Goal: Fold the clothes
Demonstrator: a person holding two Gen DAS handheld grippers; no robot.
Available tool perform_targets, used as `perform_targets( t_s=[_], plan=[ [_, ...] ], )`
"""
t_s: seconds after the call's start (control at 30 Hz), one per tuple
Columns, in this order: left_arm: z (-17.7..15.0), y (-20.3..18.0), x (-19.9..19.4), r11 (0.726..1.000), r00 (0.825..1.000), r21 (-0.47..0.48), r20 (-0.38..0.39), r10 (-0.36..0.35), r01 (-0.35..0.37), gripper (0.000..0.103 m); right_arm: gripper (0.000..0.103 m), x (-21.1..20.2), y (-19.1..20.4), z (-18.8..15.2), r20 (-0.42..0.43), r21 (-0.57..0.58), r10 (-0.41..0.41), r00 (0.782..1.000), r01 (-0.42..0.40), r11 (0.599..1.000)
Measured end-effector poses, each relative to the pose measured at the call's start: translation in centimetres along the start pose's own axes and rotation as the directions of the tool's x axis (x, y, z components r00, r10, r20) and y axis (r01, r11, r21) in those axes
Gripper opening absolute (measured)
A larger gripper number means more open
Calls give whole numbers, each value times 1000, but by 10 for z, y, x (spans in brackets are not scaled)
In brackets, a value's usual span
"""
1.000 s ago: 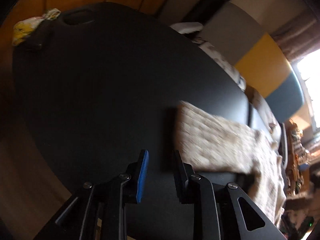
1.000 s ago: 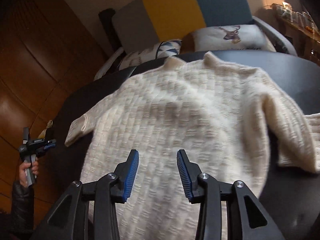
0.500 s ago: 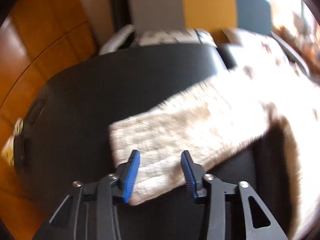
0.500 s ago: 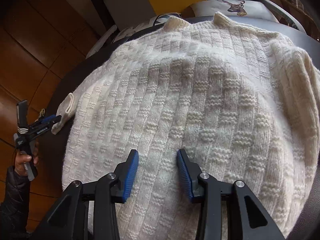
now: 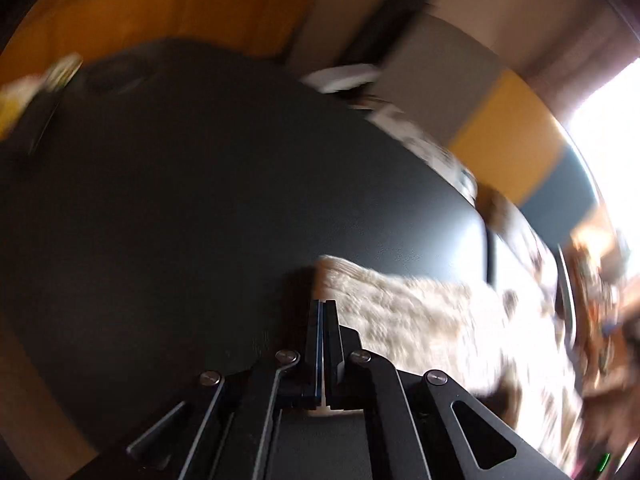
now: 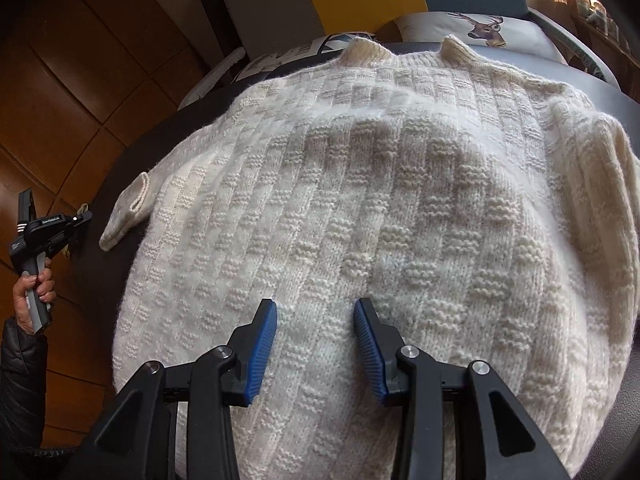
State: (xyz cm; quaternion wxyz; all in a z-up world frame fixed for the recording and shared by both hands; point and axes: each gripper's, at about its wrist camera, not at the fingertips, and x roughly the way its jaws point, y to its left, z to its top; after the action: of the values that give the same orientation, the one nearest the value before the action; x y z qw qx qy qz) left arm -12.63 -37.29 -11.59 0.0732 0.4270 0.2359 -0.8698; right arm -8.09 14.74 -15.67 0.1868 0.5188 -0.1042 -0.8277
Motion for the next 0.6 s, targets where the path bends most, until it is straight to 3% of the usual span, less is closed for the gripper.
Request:
perform_targets(
  t_s=[0.07,0.1,0.17,0.23,0.3,0.4,0.5,0.53,0.57,0.6],
  plan=[
    [-10,-19,-5,983,1000,183,-6,26,-24,19,42,1,0,0,6,6,-4,1000,4,1000],
    [-15,-28,-8,960,999,278,-2,42,-40,25,42,1,1,-1,10,4,-9,1000,9,1000],
    [-26,-46,-5,907,999,419,-1,47,-42,51,43,1,3,-1,17,0,-20,1000,20,1000],
    [-33,-59,4,855,999,518,-5,41,-32,58,43,1,6,-2,20,-15,-35,999,36,999],
    [-45,-76,15,806,999,592,-27,44,-20,58,44,2,10,-2,17,-40,-54,998,54,998],
    [-54,-87,20,755,996,655,-50,67,-18,60,46,3,14,-2,13,-58,-73,997,74,996],
    [-53,-84,43,774,993,632,-73,96,-28,56,51,6,19,-1,-3,-79,-90,996,89,993],
    [-56,-81,46,790,993,612,-80,85,-19,46,54,7,20,0,-8,-86,-95,995,94,992],
    [-57,-75,46,819,994,574,-84,67,-7,25,55,8,22,0,-13,-94,-101,995,99,991],
    [-55,-64,37,865,996,502,-81,36,10,13,55,8,23,1,-18,-101,-107,994,104,989]
  ],
)
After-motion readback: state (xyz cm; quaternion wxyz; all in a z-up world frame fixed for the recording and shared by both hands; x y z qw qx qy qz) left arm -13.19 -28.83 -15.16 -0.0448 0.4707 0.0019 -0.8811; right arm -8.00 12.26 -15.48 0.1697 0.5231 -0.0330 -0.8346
